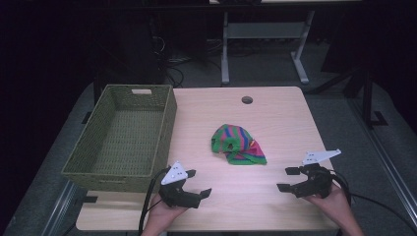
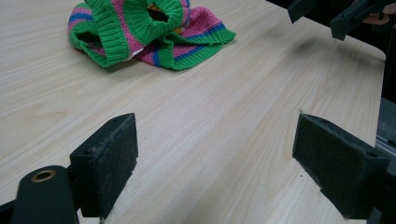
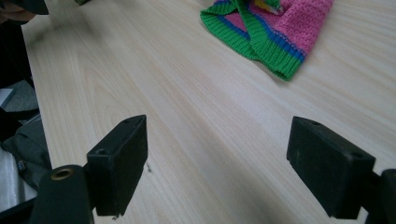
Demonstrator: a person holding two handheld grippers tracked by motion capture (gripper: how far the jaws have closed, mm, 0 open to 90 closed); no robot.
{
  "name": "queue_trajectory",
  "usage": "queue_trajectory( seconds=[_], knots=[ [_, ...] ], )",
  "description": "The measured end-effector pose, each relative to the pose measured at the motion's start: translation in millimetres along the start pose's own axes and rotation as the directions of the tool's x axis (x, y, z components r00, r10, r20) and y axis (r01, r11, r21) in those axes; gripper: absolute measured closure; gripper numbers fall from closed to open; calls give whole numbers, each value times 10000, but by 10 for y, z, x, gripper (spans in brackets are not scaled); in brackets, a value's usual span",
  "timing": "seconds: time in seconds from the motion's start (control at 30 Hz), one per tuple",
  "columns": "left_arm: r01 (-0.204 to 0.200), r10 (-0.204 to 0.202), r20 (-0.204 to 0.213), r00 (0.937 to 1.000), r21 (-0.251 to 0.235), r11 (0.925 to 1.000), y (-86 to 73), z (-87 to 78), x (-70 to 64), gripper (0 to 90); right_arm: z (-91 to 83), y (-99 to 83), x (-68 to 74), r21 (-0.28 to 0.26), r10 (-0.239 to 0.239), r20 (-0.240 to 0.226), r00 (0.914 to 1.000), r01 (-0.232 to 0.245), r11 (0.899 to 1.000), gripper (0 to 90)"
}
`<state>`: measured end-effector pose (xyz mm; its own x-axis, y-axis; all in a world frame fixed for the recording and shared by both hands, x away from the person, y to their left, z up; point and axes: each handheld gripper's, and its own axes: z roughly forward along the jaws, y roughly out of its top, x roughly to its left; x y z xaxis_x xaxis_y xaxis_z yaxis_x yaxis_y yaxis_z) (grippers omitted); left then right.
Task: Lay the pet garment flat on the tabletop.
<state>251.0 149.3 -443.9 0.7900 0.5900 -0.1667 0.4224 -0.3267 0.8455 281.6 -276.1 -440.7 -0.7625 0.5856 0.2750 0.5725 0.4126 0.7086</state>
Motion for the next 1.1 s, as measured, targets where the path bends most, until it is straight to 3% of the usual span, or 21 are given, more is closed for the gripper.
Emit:
queue_trajectory(
  seconds=[0.33, 0.53, 0.77, 1.1],
  knots=[
    [-73, 73, -18, 10000, 37, 10000, 3, -4, 2, 139, 77, 249, -42, 523, -153, -197, 9997, 163, 9985, 180],
    [-115, 114, 11, 9999, 57, 9999, -2, -14, 8, 139, 87, 353, -64, 509, -237, -446, 9987, 260, 9984, 180],
    [-31, 31, -5, 10000, -70, 10000, 5, -22, 9, 138, 62, 522, -146, 534, -152, -421, 9990, 174, 9984, 181],
    [4, -4, -2, 10000, -170, 9999, 5, -29, 19, 139, 84, 751, -179, 630, -396, -411, 9984, 421, 9971, 186]
  ],
)
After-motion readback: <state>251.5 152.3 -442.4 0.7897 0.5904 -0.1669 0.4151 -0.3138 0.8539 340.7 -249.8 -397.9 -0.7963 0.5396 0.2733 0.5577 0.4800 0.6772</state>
